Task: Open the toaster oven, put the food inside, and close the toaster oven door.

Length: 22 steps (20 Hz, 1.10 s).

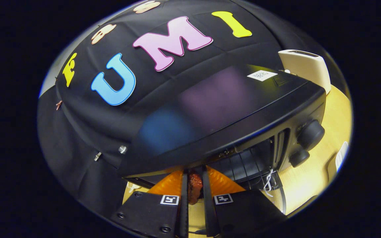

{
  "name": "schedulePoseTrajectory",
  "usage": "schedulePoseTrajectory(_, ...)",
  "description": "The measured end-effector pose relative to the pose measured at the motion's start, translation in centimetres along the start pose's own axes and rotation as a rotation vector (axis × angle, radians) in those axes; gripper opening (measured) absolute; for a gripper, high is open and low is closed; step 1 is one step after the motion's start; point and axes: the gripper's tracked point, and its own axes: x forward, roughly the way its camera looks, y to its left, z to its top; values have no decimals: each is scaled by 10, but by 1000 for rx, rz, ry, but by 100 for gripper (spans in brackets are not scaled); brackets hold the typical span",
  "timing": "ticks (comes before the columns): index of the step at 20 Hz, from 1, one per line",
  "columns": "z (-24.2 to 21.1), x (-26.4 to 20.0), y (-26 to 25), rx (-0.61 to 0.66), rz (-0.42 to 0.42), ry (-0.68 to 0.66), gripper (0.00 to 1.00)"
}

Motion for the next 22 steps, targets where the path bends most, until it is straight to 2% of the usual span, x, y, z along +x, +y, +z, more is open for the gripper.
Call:
schedulePoseTrajectory(3, -6, 3, 0, 9, 23, 52, 42)
schedulePoseTrajectory(6, -12, 0, 0, 74, 32, 104, 42)
schedulePoseTrajectory(9, -37, -2, 4, 83, 42, 185, 47)
schedulePoseTrajectory(12, -37, -4, 8, 100, 44, 181, 16)
schedulePoseTrajectory(13, -38, -5, 8, 96, 47, 179, 12)
schedulePoseTrajectory(22, -36, -23, 14, 93, 78, 133, 13)
